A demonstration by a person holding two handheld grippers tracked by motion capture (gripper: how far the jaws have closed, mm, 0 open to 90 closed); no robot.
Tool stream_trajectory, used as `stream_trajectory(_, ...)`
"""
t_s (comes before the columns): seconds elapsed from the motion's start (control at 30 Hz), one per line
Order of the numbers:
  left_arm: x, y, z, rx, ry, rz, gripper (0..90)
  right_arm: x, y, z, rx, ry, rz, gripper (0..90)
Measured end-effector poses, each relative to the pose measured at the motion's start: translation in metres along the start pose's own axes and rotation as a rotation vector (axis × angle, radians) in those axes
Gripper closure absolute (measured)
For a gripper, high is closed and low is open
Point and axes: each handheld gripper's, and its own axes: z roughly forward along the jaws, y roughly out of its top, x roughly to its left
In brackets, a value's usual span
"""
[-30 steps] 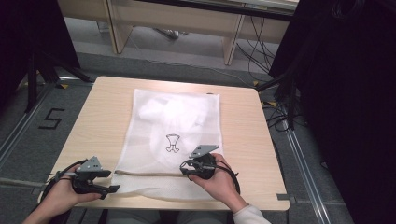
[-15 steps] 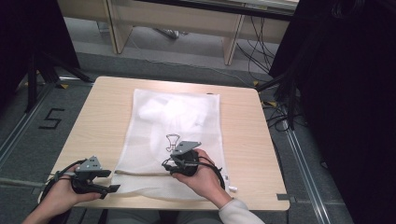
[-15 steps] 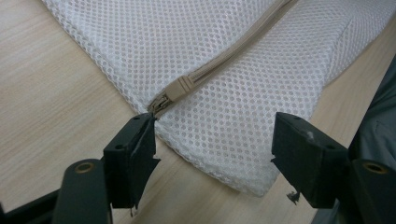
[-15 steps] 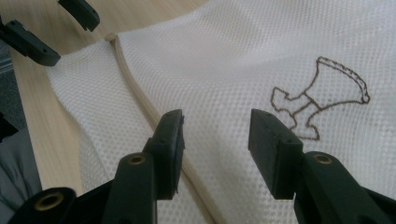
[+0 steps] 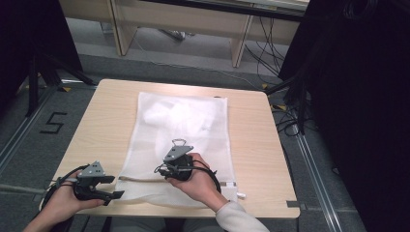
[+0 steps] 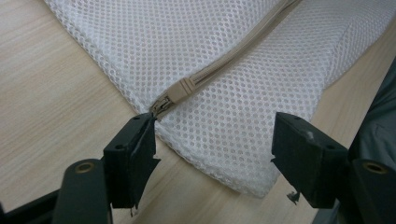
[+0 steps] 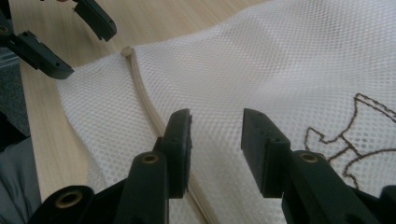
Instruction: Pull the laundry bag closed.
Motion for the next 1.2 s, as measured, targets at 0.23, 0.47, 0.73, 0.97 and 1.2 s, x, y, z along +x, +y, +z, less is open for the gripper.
stream_trajectory(0.23,0.0,0.0,0.0,0.0,-0.006,0.002,30.3,0.008,0.008,0.012,0.017,0.033,-0.025,67.0)
stream_trajectory(0.47,-0.001,0.0,0.001,-0.013,-0.012,-0.014,30.3,0.018,0.018,0.026,0.037,0.048,-0.06,71.9)
stream_trajectory(0.73,-0.001,-0.001,0.001,-0.011,-0.016,-0.022,30.3,0.029,0.033,0.044,0.061,0.094,-0.093,75.4)
stream_trajectory(0.97,0.0,-0.001,0.001,-0.013,-0.016,-0.013,30.2,0.037,0.042,0.059,0.081,0.124,-0.109,76.9)
stream_trajectory(1.2,0.001,-0.001,0.0,-0.018,-0.029,-0.018,30.2,0.043,0.048,0.071,0.079,0.147,-0.115,78.1)
